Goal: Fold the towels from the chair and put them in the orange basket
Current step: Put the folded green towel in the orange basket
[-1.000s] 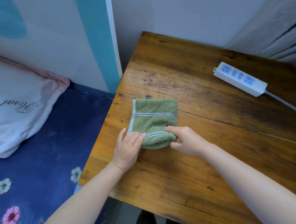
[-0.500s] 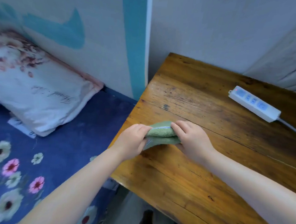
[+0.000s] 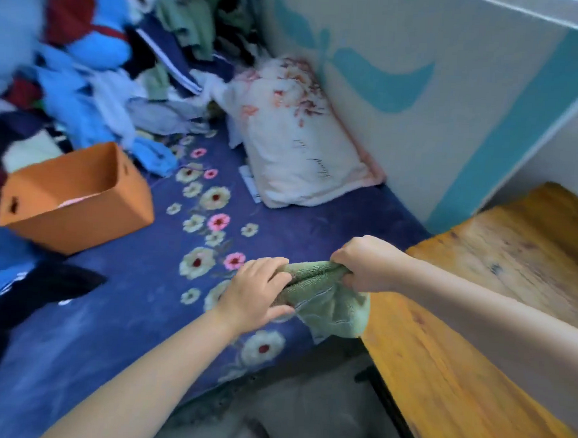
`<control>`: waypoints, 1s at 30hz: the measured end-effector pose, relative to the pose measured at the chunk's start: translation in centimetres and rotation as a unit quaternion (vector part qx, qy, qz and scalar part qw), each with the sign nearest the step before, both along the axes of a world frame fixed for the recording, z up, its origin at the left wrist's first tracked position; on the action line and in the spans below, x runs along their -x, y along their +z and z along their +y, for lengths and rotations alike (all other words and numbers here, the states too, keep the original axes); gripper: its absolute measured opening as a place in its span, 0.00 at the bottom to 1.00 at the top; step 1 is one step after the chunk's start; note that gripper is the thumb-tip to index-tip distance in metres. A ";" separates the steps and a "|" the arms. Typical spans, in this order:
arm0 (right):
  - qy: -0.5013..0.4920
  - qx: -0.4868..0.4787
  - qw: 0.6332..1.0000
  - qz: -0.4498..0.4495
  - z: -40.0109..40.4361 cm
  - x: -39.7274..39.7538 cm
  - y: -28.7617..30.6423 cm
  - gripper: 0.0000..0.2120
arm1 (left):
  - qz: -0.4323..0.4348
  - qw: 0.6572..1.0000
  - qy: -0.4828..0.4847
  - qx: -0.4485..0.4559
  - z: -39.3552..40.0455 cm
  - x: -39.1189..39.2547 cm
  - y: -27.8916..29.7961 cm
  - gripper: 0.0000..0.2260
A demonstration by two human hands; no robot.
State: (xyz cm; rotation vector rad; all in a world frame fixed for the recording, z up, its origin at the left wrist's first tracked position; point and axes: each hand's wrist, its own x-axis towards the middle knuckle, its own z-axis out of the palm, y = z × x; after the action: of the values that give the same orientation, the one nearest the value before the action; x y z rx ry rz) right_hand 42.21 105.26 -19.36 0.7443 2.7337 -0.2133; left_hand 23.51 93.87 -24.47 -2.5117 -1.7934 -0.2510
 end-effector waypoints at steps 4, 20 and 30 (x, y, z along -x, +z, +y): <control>0.073 -0.014 0.997 -0.001 -2.5 9.6 1.3 0.10 | 0.032 0.993 0.095 0.069 -5.5 7.8 0.9 0.33; 0.217 0.049 0.974 0.032 -9.4 42.3 2.6 0.09 | -0.099 0.925 0.331 0.159 -15.8 35.9 4.8 0.17; 0.242 0.100 0.964 0.036 -3.9 59.3 1.9 0.19 | -0.131 0.878 0.387 0.251 -11.2 51.7 7.0 0.24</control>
State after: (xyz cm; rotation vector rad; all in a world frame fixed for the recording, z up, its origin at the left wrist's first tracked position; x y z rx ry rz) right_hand -17.11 101.38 -17.44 0.0063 2.8044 -0.4023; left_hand -28.18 82.67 -17.47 -1.7873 -3.1264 -0.0849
